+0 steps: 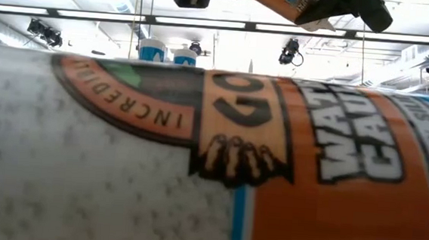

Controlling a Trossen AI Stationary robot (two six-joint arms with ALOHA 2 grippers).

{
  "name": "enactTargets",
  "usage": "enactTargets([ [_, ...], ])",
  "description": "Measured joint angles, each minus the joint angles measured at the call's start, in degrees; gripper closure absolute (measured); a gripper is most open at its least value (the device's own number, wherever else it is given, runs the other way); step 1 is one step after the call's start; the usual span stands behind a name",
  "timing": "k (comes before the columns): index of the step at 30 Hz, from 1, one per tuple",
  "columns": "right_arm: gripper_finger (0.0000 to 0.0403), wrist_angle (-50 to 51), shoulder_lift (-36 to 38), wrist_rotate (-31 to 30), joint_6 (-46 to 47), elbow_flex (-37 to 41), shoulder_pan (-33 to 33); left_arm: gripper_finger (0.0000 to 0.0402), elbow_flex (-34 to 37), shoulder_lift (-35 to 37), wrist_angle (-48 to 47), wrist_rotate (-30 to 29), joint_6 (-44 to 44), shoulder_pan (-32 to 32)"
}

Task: Pick & place silicon tubes, Sealant and Lysol wipes
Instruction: Put the top orange sealant into the white bin

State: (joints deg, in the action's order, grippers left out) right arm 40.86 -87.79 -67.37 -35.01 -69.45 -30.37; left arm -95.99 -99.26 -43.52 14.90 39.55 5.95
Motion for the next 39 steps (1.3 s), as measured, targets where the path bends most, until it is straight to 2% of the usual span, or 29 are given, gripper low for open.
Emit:
enactTargets([
  [7,0.0196,-0.52,0.00,-0.07,-1.92,0.02,0.02,0.0110,0.00,0.00,-0.16,0.63,-1.25,0.07],
  [16,0.0195,-1.38,-0.02,-3.52,-5.52,0.09,0.04,0.0152,-0.02,-0.15,-1.03,0.99,-3.29,0.27],
  [23,0.0195,-2.65,-0.03,-4.04,-6.70,0.11,0.13,0.0148,-0.02,-0.15,-1.33,1.12,-4.35,0.32],
  [30,0.0194,-2.95,-0.07,-5.23,-7.12,0.15,0.11,0.0161,-0.02,-0.15,-1.67,-0.17,-7.19,0.33],
  [34,0.0176,-2.97,-0.07,-6.30,-7.07,0.15,0.11,0.0161,-0.02,-0.15,-1.76,-1.71,-9.03,0.49],
  [39,0.0129,-4.24,0.05,-7.55,-6.26,0.08,0.18,0.0165,0.00,-0.29,-1.56,-3.99,-11.93,0.77],
])
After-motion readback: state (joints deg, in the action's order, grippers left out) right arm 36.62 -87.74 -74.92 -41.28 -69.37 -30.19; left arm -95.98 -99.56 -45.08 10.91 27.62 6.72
